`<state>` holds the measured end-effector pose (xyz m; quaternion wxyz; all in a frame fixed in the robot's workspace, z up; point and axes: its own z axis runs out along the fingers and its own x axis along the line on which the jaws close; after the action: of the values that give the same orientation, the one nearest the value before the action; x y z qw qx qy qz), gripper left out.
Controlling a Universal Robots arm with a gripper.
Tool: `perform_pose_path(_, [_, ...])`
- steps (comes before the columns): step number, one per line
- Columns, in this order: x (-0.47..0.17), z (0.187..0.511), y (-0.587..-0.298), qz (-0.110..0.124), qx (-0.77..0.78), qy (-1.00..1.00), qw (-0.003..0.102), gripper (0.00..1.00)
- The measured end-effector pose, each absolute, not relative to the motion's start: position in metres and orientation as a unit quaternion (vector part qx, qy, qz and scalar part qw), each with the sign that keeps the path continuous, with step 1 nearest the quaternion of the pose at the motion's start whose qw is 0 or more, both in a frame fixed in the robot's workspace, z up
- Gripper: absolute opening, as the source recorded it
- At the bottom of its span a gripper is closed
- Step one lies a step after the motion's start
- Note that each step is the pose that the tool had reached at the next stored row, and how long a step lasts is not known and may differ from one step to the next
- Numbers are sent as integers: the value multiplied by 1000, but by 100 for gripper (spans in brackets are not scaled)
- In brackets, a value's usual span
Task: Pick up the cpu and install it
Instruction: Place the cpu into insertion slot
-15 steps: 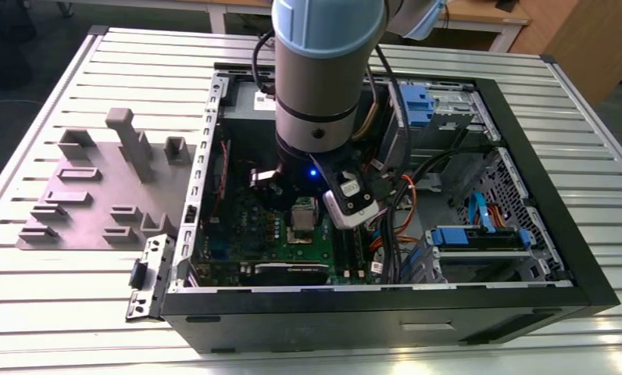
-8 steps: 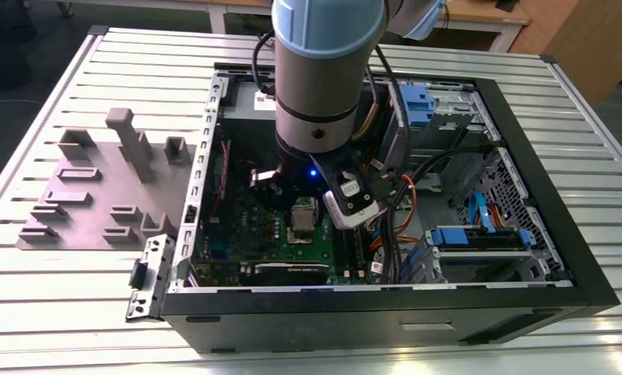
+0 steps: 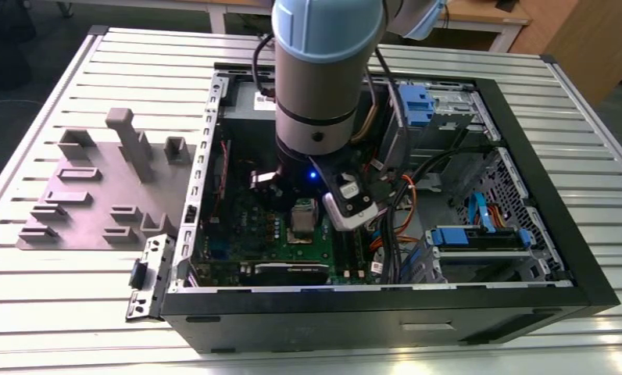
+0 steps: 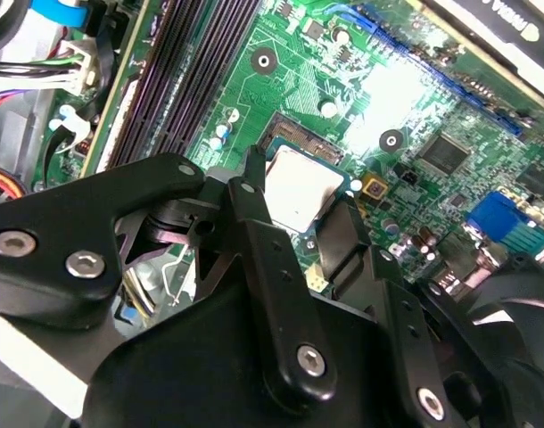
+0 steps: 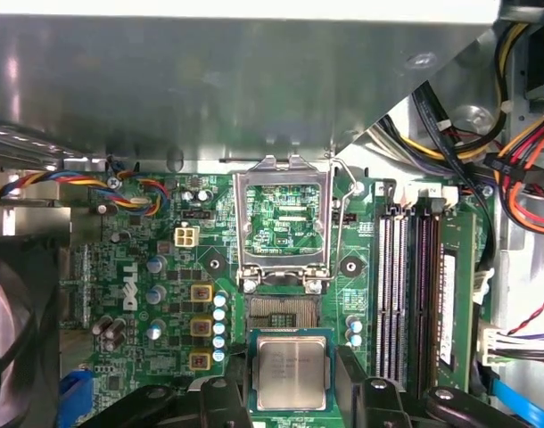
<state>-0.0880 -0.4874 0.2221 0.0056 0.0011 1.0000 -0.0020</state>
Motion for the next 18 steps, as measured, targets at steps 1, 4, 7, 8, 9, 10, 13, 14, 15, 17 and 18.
perform_pose_path(1, [-88,220,-487,-2,1,1000,6,47])
perform_pose_path(4, [-88,215,-487,-2,1,1000,6,47])
perform_pose_path(7, [-88,210,-487,-2,1,1000,6,47])
perform_pose_path(8, [-89,210,-487,-2,1,1000,6,47])
perform_pose_path(9, [-89,209,-487,-2,1,1000,6,47])
perform_pose_path(10, [-89,208,-487,-2,1,1000,6,47])
perform_pose_path(13, [-90,204,-487,-2,1,1000,6,47])
perform_pose_path(14, [-90,203,-487,-1,0,1000,6,47])
perform_pose_path(15, [-90,202,-487,-1,0,1000,6,47])
perform_pose_path(17, [-91,201,-487,-1,-1,1000,6,47])
perform_pose_path(18, [-91,200,-487,-1,-2,1000,6,47])
